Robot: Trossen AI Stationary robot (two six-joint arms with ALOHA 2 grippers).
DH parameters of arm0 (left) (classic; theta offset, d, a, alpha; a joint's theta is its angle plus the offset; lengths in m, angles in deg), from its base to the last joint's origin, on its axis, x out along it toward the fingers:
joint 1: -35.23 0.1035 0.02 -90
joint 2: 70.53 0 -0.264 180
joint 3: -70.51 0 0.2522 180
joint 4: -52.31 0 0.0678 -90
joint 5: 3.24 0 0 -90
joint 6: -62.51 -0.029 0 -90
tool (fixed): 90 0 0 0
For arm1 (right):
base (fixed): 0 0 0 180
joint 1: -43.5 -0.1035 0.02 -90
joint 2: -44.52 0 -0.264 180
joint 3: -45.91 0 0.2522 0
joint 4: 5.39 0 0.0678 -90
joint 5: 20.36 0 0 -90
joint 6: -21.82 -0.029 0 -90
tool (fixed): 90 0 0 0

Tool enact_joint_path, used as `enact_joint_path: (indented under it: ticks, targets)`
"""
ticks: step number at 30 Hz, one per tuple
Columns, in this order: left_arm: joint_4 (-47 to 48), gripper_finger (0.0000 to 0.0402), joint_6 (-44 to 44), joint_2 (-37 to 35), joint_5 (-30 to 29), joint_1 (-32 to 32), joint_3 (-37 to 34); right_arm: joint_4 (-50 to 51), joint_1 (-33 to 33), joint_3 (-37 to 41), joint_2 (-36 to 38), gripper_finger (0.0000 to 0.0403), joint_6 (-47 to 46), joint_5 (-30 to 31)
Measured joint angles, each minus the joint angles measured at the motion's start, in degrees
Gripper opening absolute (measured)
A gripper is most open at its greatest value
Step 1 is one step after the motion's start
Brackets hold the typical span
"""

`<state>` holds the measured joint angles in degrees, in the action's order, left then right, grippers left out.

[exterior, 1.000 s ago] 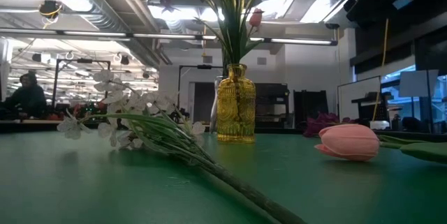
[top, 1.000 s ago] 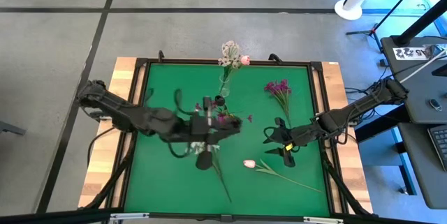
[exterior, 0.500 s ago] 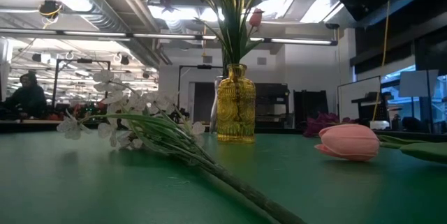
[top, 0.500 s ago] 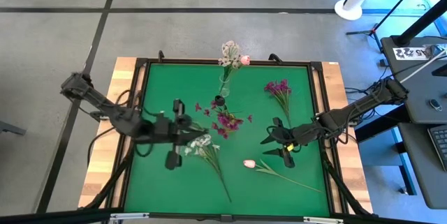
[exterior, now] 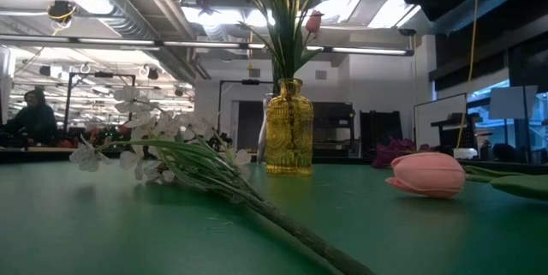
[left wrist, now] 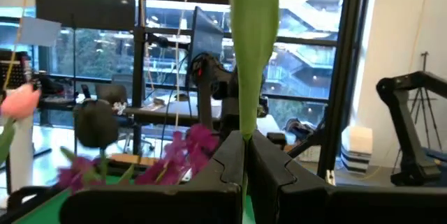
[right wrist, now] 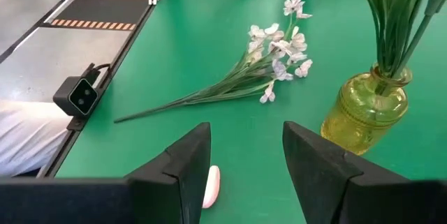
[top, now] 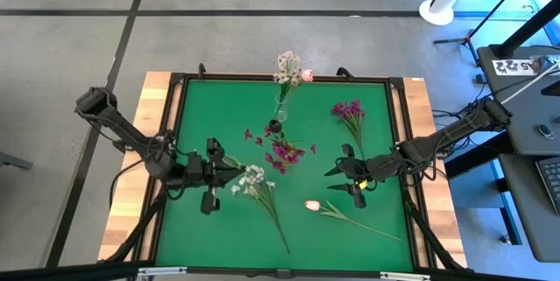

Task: Sort flowers into vase by color
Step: Put the black flower into the yellow vase

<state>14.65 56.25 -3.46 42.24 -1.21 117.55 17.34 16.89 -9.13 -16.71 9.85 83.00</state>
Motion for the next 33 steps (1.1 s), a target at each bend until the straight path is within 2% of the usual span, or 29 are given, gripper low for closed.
enact_joint_path:
  ticks: [8,15,19,28,33]
  targets:
    - [-14.89,0.0,-0.3,0.06,-1.25,1.01,-10.44,0.07,0.0,0.0,0.0,0.0179,-0.01,0.87]
    - [-14.43,0.0,5.3,1.19,0.3,6.85,-12.13,-1.9,0.0,1.9,-0.02,0.0179,0.76,8.84]
    - [-17.03,0.0,6.61,4.44,2.27,10.63,-12.13,-3.51,0.43,3.62,-0.04,0.0179,1.75,10.56]
    - [-31.35,0.0,4.35,11.06,5.52,15.17,-12.13,-9.4,7.2,7.66,-0.04,0.0179,1.94,7.36]
    - [-32.41,0.0,4.46,12.83,5.47,16.93,-9.89,-16.85,13.69,10.03,-0.04,0.0179,4.8,3.94]
